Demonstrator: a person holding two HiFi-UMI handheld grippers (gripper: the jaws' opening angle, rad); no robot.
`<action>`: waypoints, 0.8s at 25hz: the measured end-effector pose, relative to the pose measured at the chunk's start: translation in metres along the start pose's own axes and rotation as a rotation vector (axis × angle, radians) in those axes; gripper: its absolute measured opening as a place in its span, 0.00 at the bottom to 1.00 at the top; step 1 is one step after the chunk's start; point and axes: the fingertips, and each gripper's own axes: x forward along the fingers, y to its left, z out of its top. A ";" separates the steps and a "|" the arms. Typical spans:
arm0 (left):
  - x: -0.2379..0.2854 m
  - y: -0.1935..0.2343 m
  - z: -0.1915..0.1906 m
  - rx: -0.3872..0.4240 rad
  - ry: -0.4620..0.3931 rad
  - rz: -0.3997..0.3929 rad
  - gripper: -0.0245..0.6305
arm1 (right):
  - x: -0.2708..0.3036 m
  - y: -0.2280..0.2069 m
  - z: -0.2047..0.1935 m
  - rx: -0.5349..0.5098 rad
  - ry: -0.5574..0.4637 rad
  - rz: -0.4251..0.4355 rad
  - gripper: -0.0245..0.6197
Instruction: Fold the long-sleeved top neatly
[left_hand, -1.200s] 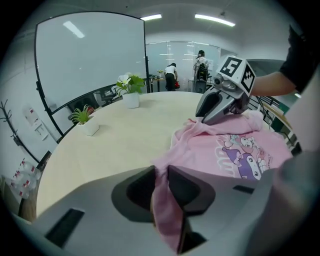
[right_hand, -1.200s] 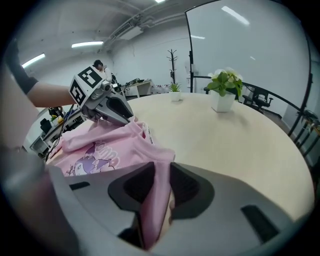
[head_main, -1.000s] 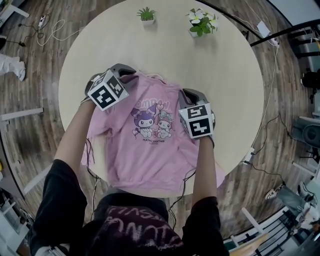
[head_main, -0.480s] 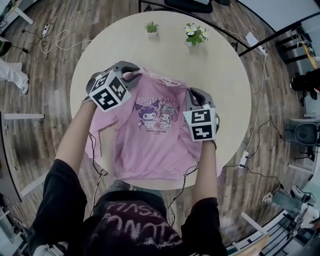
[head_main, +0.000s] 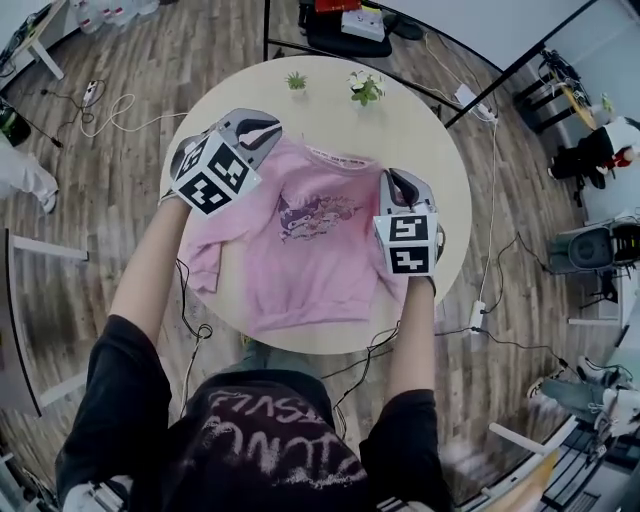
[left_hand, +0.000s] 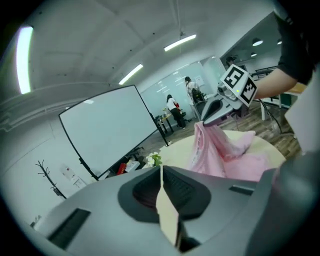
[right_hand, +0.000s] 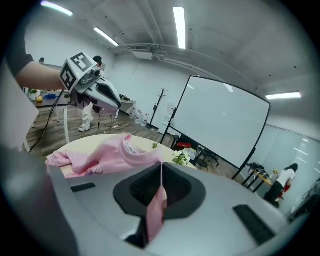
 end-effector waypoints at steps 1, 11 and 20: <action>-0.012 0.004 0.011 -0.022 -0.030 0.013 0.05 | -0.011 0.001 0.005 -0.006 -0.011 -0.008 0.06; -0.043 -0.088 0.048 0.052 -0.100 -0.207 0.07 | -0.117 0.021 0.067 -0.194 -0.167 -0.081 0.05; -0.011 -0.185 0.031 0.175 -0.054 -0.542 0.27 | -0.198 0.058 0.026 -0.242 -0.164 -0.026 0.05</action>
